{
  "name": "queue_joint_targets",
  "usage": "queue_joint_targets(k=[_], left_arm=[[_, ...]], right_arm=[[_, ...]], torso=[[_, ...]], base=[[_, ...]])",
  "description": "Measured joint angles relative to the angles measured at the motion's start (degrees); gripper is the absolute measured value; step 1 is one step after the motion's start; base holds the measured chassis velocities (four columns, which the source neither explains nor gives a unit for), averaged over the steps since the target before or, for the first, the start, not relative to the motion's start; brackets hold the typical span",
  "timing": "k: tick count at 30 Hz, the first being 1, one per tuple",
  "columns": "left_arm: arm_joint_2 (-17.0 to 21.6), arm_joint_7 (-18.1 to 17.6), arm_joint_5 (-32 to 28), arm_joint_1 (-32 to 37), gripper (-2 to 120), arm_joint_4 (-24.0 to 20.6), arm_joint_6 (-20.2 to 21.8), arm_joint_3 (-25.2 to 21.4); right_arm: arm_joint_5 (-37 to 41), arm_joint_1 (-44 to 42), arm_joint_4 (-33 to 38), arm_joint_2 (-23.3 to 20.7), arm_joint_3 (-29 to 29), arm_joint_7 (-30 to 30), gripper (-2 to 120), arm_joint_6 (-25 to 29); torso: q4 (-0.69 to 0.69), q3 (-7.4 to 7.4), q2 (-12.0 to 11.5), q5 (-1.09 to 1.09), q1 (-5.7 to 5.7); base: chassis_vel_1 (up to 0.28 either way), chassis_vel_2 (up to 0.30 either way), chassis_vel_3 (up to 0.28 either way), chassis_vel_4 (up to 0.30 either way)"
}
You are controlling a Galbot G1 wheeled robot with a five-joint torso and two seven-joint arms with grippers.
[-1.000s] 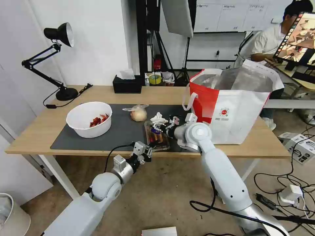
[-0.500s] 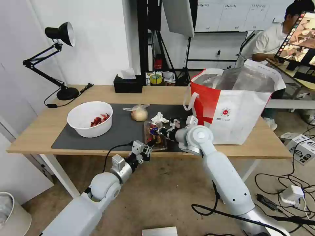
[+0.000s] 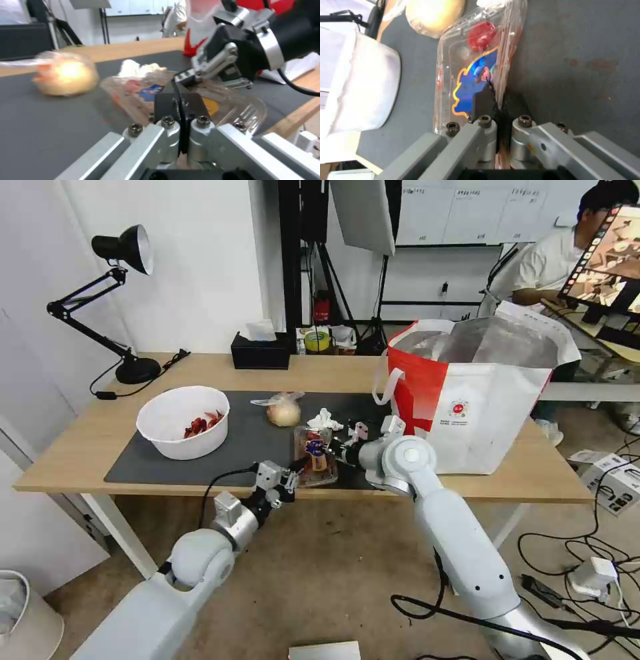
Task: Pick up the trash from the table and place it into the takeout bag.
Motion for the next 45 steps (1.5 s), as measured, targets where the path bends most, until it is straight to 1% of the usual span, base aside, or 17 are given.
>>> queue_joint_targets(k=[7, 9, 11, 14, 16, 18, 19, 22, 23, 25, 27, 29, 30, 32, 33, 36, 45], left_arm=[[0.0, 1.26, 0.53, 5.08, 0, -2.49, -0.91, -5.63], [-0.65, 1.55, 0.9, 8.75, 0, -3.79, -1.35, -8.91], [-0.86, 1.66, 1.04, 10.13, 1, -4.24, -1.52, -9.92], [-1.77, 2.29, 1.38, 13.41, 15, -5.51, -1.8, -12.42], [-2.06, 2.38, 1.47, 14.04, 19, -5.76, -1.91, -12.99], [-3.11, 2.55, 1.89, 16.45, 30, -6.87, -2.35, -15.53], [-3.11, 2.55, 1.89, 16.45, 30, -6.87, -2.35, -15.53], [-4.13, 2.68, 2.38, 19.93, 43, -8.15, -3.18, -18.92], [-4.13, 2.68, 2.38, 19.93, 43, -8.15, -3.18, -18.92], [-4.42, 2.76, 2.7, 21.34, 54, -8.49, -3.67, -20.6], [-4.51, 2.78, 2.74, 21.69, 57, -8.56, -3.78, -21.14], [-4.88, 2.79, 2.75, 22.39, 69, -8.72, -3.92, -22.14], [-4.88, 2.79, 2.75, 22.39, 69, -8.72, -3.92, -22.14], [-5.36, 2.79, 2.86, 22.8, 80, -8.75, -3.93, -22.49], [-5.36, 2.79, 2.86, 22.8, 80, -8.75, -3.93, -22.49], [-6.08, 2.77, 3.26, 22.86, 95, -8.75, -3.94, -22.44], [-7.07, 2.76, 3.9, 22.8, 100, -8.79, -3.93, -21.98]], right_arm=[[-1.2, -0.03, 0.21, -0.14, 0.75, -3.64, 0, 0.06], [-1.43, 0.31, 0.42, -0.57, 1.3, -5.91, 0, 0.8], [-1.49, 0.41, 0.55, -0.7, 1.5, -6.54, 0, 1.07], [-1.66, 0.7, 1.48, -0.93, 2.31, -8.57, 0, 2.12], [-1.68, 0.83, 1.77, -0.99, 2.55, -8.96, 0, 2.3], [-1.69, 1.64, 3.16, -1.34, 3.18, -9.97, 0, 2.65], [-1.69, 1.64, 3.16, -1.34, 3.18, -9.97, 0, 2.65], [-1.25, 3.44, 5.32, -2.43, 3.93, -12.31, 0, 3.35], [-1.25, 3.44, 5.32, -2.43, 3.93, -12.31, 0, 3.35], [-0.05, 4.89, 7.94, -3.9, 5.21, -13.74, 0, 4.14], [0.83, 5.63, 9.11, -4.61, 5.91, -13.78, 0, 4.47], [3.23, 8.04, 11.67, -6.72, 7.43, -12.67, 0, 5.21], [3.23, 8.04, 11.67, -6.72, 7.43, -12.67, 0, 5.21], [5.38, 10.18, 12.86, -8.89, 8.7, -10.95, 0, 5.97], [5.38, 10.18, 12.86, -8.89, 8.7, -10.95, 0, 5.97], [7.17, 12.59, 12.41, -11.64, 11.06, -9.43, 0, 6.87], [5.45, 14.67, 6.03, -16.66, 16.51, -9.48, 0, 8.65]], torso=[[0.01, 0.0, -0.01, 0.0, 0.0], [0.0, 0.0, 0.0, 0.0, 0.0], [0.01, 0.0, 0.0, 0.0, 0.0], [0.01, 0.0, 0.0, 0.0, 0.0], [0.01, 0.0, 0.0, 0.0, 0.0], [-0.01, 0.0, 0.0, 0.01, 0.0], [-0.01, 0.0, 0.0, 0.01, 0.0], [0.02, 0.0, 0.0, 0.01, 0.0], [0.02, 0.0, 0.0, 0.01, 0.0], [0.01, -0.01, 0.01, 0.0, 0.0], [0.01, -0.01, 0.0, 0.01, 0.0], [0.0, -0.01, 0.01, 0.01, 0.0], [0.0, -0.01, 0.01, 0.01, 0.0], [0.0, -0.01, 0.01, 0.01, 0.0], [0.0, -0.01, 0.01, 0.01, 0.0], [0.0, -0.01, 0.01, 0.01, 0.0], [0.0, 0.0, 0.0, 0.03, 0.0]], base=[[0.0, 0.0, 0.0, 0.0], [0.0, 0.0, 0.0, 0.0], [0.0, 0.0, 0.0, 0.0], [0.0, 0.0, 0.0, 0.0], [0.0, 0.0, 0.0, 0.0], [0.0, 0.0, 0.0, 0.0], [0.0, 0.0, 0.0, 0.0], [0.0, 0.0, 0.0, 0.0], [0.0, 0.0, 0.0, 0.0], [0.0, 0.0, 0.0, 0.0], [0.0, 0.0, 0.0, 0.0], [0.0, 0.0, 0.0, 0.0], [0.0, 0.0, 0.0, 0.0], [0.0, 0.0, 0.0, 0.0], [0.0, 0.0, 0.0, 0.0], [0.0, 0.0, 0.0, 0.0], [0.0, 0.0, 0.0, 0.0]])
